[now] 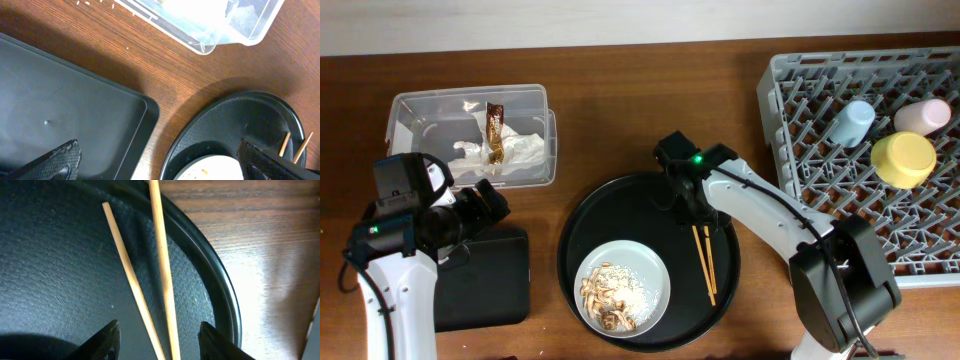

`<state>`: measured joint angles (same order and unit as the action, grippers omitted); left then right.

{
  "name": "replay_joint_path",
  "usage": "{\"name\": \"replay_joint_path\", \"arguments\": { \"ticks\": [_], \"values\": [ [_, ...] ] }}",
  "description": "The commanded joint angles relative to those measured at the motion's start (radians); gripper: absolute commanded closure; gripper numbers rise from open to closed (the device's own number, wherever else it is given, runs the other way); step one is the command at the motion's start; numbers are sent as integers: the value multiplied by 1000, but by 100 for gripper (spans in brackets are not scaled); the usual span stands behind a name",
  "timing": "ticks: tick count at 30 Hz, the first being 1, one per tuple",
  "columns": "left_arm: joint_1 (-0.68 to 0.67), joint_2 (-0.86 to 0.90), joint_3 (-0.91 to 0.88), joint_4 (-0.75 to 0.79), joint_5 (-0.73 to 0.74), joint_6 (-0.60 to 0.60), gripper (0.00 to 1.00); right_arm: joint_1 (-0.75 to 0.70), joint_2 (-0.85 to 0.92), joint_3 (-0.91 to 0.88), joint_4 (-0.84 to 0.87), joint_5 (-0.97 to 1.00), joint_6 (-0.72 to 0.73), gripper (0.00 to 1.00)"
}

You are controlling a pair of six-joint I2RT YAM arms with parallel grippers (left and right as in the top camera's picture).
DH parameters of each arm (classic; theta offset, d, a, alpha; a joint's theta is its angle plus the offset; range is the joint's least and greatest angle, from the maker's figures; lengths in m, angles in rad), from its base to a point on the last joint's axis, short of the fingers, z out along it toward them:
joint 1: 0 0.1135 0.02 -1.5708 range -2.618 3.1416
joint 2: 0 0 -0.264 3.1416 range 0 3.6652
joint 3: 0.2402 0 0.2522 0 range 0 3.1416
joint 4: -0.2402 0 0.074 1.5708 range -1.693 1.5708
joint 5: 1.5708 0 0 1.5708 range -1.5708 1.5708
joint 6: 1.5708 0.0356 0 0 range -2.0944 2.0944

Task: Sort waste into correct bins and load items into the dishwasher rack
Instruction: 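Reach the right gripper to the tray and grasp one chopstick, then carry the chopstick to the rack and insert it upright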

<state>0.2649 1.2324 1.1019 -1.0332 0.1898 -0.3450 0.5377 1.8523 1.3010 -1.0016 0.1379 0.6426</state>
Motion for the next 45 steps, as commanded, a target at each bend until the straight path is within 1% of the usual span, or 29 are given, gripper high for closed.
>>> {"name": "replay_joint_path", "arguments": {
  "ticks": [1,7,12,14,16,18,23,28,30,33,34,36,37,38,42,44,45],
  "values": [
    [5,-11,13,-1,-4,-10,1,3,2,-62,50,10,-6,48],
    [5,-11,13,0,-4,-10,1,3,5,-128,140,21,-6,48],
    [5,-11,13,-1,-4,-10,1,-29,6,-131,152,24,-6,49],
    [5,-11,13,0,-4,-10,1,-55,6,-131,150,24,-15,59],
    [5,-11,13,-1,-4,-10,1,-80,6,-131,154,8,-56,63],
    [5,-11,13,0,-4,-10,1,-101,6,-131,161,-35,-90,64],
    [5,-11,13,0,-4,-10,1,-82,6,-135,172,-59,-93,64],
    [5,-11,13,-1,-4,-10,1,-60,6,-209,256,-63,-85,65],
    [5,-11,13,0,-4,-10,1,-61,6,-226,268,-58,-85,73],
    [5,-11,13,0,-4,-10,1,-62,5,-217,264,-59,-85,78],
    [5,-11,13,0,-4,-10,1,-62,5,-200,247,-58,-85,79],
    [5,-11,13,0,-4,-10,1,-62,5,-148,185,-58,-86,86],
    [5,-11,13,-1,-4,-10,1,-62,4,-118,151,-58,-87,94],
    [5,-11,13,-1,-4,-10,1,-62,3,-50,76,-55,-89,96],
    [5,-11,13,-1,-4,-10,1,-65,-9,200,-172,35,-89,96],
    [5,-11,13,-1,-4,-10,1,-83,-11,352,-293,100,-95,96],
    [5,-11,13,-1,-4,-10,1,-101,-11,445,-350,127,-135,96]
  ]
}}
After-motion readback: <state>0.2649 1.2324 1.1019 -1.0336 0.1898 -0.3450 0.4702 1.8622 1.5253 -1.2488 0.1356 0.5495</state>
